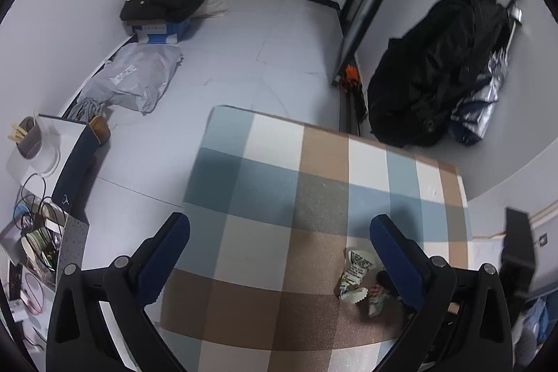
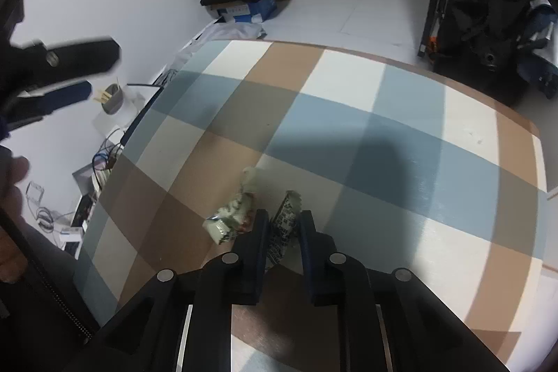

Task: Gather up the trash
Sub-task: 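Grasp the small crumpled wrapper with the left gripper and lift it, then carry the crumpled wrapper in the left gripper over to the white bin, then open the left gripper to drop the crumpled wrapper into the bin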

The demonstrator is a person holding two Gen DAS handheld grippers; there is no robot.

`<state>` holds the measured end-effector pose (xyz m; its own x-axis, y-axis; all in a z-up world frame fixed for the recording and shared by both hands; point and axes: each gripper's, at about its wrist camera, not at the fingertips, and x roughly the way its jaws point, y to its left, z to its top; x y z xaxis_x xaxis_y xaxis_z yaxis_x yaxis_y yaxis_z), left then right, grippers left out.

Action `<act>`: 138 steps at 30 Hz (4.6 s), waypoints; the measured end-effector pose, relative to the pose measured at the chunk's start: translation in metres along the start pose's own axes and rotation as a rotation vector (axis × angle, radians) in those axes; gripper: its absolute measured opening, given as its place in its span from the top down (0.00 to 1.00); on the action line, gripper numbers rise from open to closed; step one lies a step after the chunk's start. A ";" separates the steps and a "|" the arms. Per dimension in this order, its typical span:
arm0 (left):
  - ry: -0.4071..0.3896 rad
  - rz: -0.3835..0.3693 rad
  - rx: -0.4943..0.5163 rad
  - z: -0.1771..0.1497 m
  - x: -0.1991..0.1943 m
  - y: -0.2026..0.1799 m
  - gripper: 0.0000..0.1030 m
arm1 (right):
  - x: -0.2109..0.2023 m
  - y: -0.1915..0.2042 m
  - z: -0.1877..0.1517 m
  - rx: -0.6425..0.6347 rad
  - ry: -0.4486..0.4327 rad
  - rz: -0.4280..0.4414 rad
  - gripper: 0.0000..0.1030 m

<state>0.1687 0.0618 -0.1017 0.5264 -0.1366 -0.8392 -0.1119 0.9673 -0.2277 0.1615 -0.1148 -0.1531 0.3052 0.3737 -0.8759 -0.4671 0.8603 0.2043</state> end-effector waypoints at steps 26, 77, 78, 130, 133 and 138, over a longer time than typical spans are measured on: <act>0.176 -0.009 0.316 -0.041 0.053 -0.069 0.31 | -0.074 -0.101 -0.017 0.260 -0.163 -0.007 0.85; -0.098 -0.265 0.428 -0.076 -0.082 -0.121 0.95 | -0.247 -0.037 -0.100 0.247 -0.483 -0.064 0.86; -0.115 -0.249 0.456 -0.078 -0.087 -0.127 0.95 | -0.253 -0.038 -0.102 0.251 -0.494 -0.064 0.86; 0.323 -0.588 0.660 -0.162 0.008 -0.381 0.95 | -0.219 -0.303 -0.307 0.849 -0.277 -0.213 0.86; 0.372 -0.569 0.661 -0.168 0.023 -0.385 0.95 | -0.186 -0.315 -0.313 0.882 -0.211 -0.166 0.86; 0.432 -0.567 0.675 -0.175 0.038 -0.388 0.95 | -0.147 -0.322 -0.322 0.894 -0.133 -0.102 0.85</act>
<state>0.0847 -0.3563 -0.1321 -0.0151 -0.5549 -0.8318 0.6386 0.6348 -0.4351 0.0001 -0.5586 -0.2313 0.4294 0.2703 -0.8617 0.3684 0.8187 0.4404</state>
